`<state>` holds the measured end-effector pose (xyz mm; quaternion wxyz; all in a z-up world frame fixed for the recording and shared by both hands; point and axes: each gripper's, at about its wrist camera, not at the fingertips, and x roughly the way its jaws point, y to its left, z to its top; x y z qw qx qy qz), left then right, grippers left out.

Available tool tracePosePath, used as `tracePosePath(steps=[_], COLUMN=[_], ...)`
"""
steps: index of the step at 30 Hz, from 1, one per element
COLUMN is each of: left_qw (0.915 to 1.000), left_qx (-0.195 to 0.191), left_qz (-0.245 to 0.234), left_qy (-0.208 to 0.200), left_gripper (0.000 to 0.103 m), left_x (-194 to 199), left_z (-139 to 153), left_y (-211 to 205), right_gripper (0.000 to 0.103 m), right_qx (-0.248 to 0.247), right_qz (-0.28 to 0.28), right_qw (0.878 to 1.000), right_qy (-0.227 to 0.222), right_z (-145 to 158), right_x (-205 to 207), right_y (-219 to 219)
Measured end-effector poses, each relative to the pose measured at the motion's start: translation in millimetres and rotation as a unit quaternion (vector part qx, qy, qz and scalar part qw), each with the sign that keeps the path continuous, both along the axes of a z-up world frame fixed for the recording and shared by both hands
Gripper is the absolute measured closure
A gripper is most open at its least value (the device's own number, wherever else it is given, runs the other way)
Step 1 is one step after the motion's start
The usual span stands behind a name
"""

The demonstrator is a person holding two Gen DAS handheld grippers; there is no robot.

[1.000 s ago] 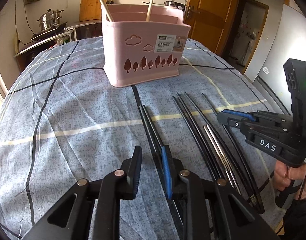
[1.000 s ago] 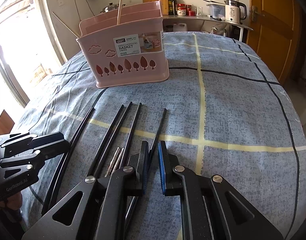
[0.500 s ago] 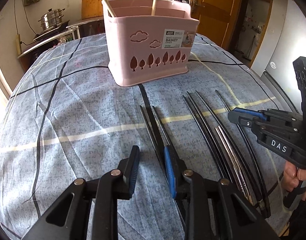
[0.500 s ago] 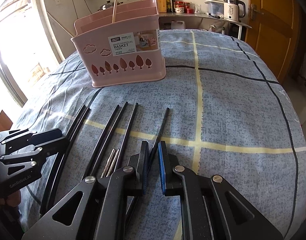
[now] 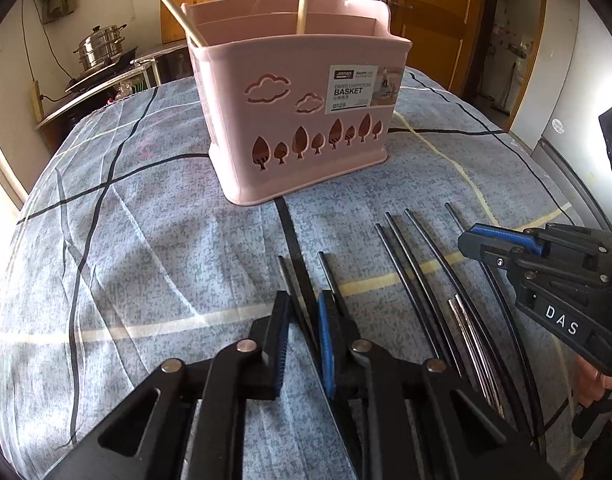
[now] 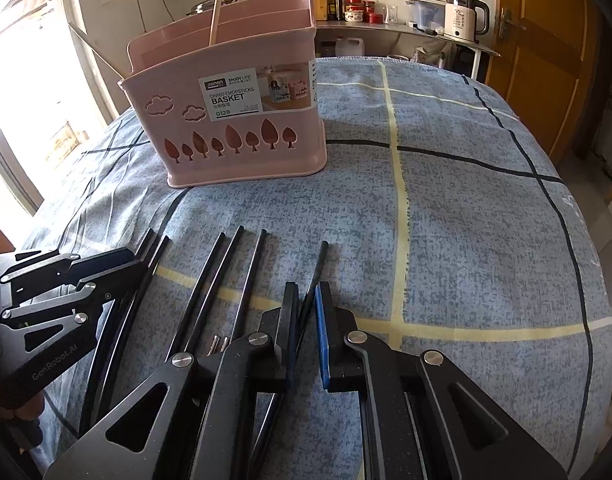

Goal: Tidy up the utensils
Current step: 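Grasp a black chopstick with the left tool while the right tool grasps another black chopstick, then carry both black chopsticks over the pink basket and lower them in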

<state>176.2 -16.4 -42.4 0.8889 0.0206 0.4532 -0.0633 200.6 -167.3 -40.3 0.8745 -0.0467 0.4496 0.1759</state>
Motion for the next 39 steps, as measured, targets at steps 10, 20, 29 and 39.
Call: tracePosePath(steps=[10, 20, 29, 39], left_qw=[0.9987, 0.9905, 0.9837, 0.9767], left_qx=[-0.036, -0.065, -0.070, -0.070], left_qz=[-0.019, -0.028, -0.022, -0.028], left_qy=[-0.031, -0.118, -0.164, -0.201], left_gripper=[0.096, 0.097, 0.098, 0.098], left_x=[-21.3, -34.8, -36.2, -35.3], left_z=[31.7, 101.3, 139.9, 167.0], left_y=[1.7, 23.3, 37.4, 39.6], right_gripper=[0.096, 0.097, 0.098, 0.098], right_qx=[0.032, 0.061, 0.064, 0.068], right_qz=[0.013, 0.024, 0.021, 0.023], right_qw=[0.999, 0.993, 0.986, 0.978], right_qy=[-0.035, -0.102, -0.152, -0.196], right_z=[32.0, 86.6, 126.0, 155.8], right_x=[-22.2, -30.7, -31.0, -34.7], right_y=[-4.1, -3.0, -6.6, -8.3])
